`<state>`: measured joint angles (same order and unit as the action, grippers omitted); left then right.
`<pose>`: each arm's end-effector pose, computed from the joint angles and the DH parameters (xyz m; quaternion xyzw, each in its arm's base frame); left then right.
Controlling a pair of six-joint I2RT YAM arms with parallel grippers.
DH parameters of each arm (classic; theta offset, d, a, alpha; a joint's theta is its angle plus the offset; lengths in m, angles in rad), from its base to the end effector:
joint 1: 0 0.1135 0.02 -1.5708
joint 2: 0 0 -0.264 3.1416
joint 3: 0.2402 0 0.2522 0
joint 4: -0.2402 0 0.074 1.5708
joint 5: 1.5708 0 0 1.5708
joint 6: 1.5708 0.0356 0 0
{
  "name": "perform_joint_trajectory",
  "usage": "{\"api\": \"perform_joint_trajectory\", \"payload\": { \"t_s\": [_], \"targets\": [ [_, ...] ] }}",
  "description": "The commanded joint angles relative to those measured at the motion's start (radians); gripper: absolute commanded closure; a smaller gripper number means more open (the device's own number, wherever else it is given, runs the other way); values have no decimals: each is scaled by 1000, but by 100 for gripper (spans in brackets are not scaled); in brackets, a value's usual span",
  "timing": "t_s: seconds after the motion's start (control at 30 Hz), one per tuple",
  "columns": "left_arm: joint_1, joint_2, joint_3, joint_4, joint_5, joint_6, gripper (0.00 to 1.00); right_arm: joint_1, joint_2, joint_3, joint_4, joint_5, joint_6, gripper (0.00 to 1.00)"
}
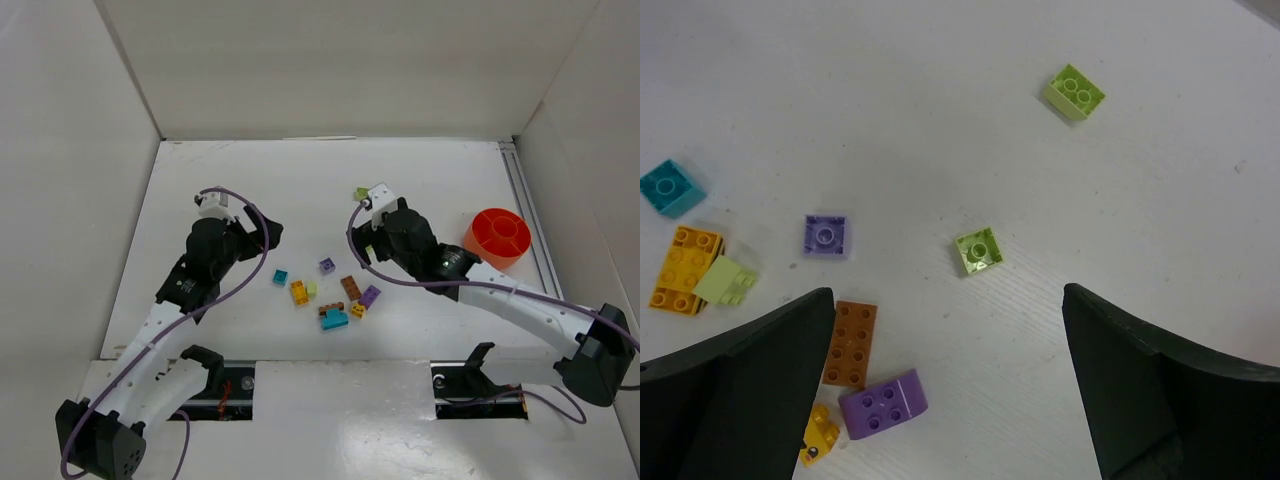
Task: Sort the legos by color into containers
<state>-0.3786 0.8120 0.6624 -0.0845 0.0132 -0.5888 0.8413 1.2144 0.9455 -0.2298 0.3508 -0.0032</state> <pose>0.1821 -0.0729 0.3025 -0.0783 0.7809 -0.2928 0.5462 0.1920 0.1964 0.3023 -0.2656 0.8087 0.0676 0.5204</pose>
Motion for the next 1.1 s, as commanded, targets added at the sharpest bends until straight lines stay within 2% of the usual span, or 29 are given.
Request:
{"api": "perform_joint_trajectory", "payload": {
  "t_s": [0.0,0.1,0.17,0.23,0.27,0.33,0.5,0.7,0.8,0.97,1.07],
  "targets": [
    [-3,-20,45,-1,-28,3,0,8,-52,-24,109,-39,3,0],
    [-3,-30,36,11,-19,3,0,8,-61,-24,109,-67,3,0],
    [-3,-19,26,23,-10,-6,0,8,-61,-24,109,-88,-70,0],
    [-3,-19,16,51,-10,9,0,8,-61,-36,109,-37,-46,0],
    [-3,-10,2,60,-10,9,0,8,-61,-36,109,3,19,0],
    [-3,-1,2,49,-61,9,0,8,-85,-47,109,53,37,0],
    [-3,29,2,80,-47,18,0,8,-85,-25,118,-24,-37,2],
    [-3,59,-20,89,-33,18,0,-1,8,4,118,-10,-61,5],
    [-3,72,-30,69,-21,9,0,-11,45,4,107,-59,-52,5],
    [-3,91,-92,112,13,-3,0,-51,125,-14,84,-59,110,7],
    [-3,105,-92,112,24,6,0,-105,207,-5,93,-116,120,8]
  ]
}}
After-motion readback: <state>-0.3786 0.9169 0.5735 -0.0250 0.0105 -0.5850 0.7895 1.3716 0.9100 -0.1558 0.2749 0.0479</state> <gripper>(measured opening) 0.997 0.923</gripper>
